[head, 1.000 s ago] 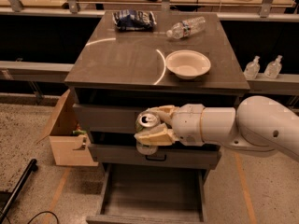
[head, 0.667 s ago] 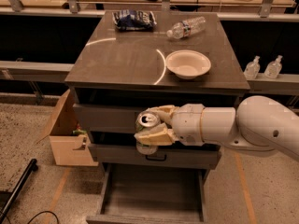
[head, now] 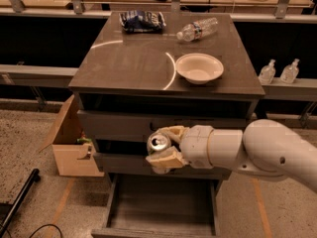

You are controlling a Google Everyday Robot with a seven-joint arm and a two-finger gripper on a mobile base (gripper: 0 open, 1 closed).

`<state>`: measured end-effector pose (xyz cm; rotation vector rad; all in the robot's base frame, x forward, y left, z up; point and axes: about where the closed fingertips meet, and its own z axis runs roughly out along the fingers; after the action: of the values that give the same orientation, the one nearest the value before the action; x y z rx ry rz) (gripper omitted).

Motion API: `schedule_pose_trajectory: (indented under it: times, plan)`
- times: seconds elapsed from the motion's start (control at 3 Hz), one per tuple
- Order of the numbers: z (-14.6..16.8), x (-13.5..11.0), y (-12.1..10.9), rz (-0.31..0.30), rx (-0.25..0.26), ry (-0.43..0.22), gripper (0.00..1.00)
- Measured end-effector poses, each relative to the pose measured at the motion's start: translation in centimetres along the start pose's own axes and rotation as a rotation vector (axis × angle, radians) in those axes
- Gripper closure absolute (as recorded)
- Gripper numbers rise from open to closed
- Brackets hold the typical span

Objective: Place 7up can into bottom drawer

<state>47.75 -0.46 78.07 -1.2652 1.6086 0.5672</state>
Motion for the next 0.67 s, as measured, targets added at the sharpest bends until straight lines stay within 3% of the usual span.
schedule_pose_trajectory:
  times: [0.33,0.67]
  plan:
    - [1.8,5.3,0.7,-0.085,0.033,0.040,1.00]
    - [4.7,11.2,0.6,-0.135,0.037,-0.018,1.00]
